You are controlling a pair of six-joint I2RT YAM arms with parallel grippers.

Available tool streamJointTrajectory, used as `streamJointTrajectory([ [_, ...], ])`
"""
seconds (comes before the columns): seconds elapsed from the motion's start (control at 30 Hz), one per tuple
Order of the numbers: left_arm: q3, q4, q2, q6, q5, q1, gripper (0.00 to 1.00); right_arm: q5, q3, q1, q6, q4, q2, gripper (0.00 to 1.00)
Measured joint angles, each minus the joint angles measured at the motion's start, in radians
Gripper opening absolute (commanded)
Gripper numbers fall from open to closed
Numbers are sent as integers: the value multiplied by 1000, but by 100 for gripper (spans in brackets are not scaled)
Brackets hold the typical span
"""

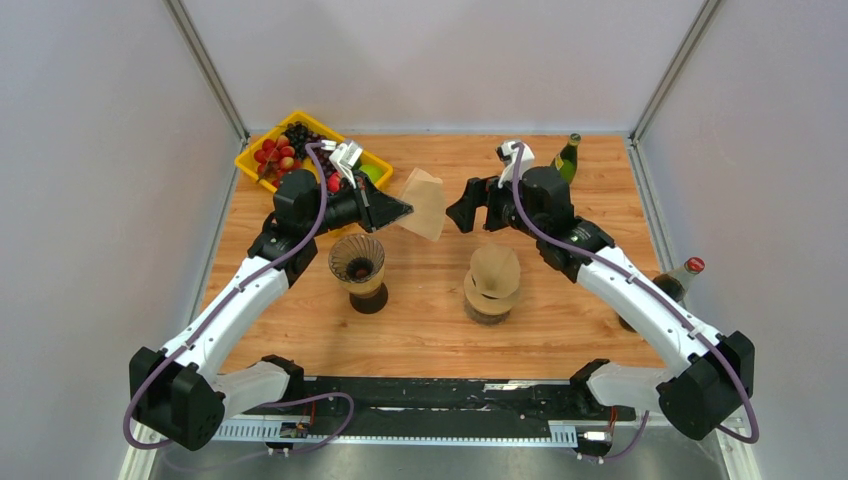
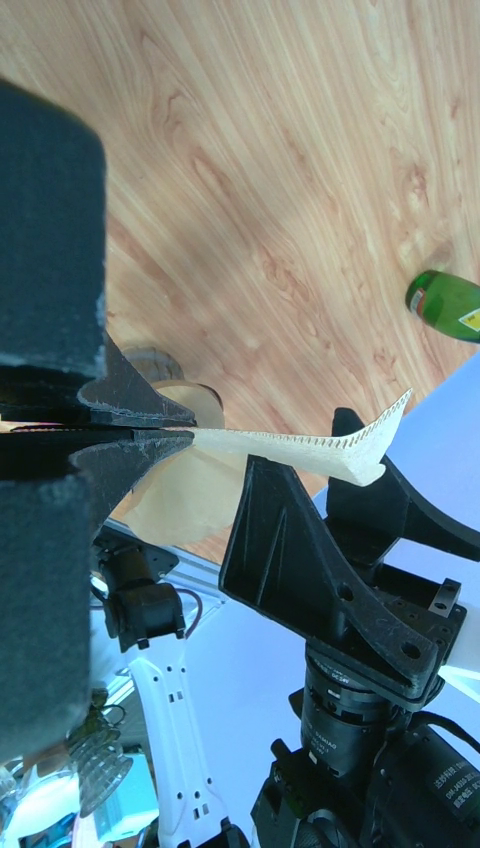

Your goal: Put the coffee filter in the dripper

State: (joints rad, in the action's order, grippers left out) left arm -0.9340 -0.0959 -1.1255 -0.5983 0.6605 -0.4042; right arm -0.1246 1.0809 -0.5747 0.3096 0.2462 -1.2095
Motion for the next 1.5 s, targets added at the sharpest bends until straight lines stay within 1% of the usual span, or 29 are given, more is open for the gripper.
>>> streamJointTrajectory([
  [0.57, 0, 0, 0, 0, 0, 0, 0, -97, 14, 0, 0, 2, -15, 100],
  [0.9, 0, 0, -10, -1, 0, 0, 0, -201, 14, 0, 2, 1, -15, 100],
  [1.17, 0, -2, -32, -4, 12, 0, 0, -223, 14, 0, 4, 0, -16, 100],
  [1.27, 0, -1, -36, -5, 11, 0, 0, -183, 14, 0, 10, 0, -16, 100],
  [1.43, 0, 2, -36, -4, 6, 0, 0, 8, 13, 0, 35, 4, -5, 100],
  [1.5, 0, 2, -36, -4, 3, 0, 0, 60, 12, 0, 41, 8, 2, 100],
])
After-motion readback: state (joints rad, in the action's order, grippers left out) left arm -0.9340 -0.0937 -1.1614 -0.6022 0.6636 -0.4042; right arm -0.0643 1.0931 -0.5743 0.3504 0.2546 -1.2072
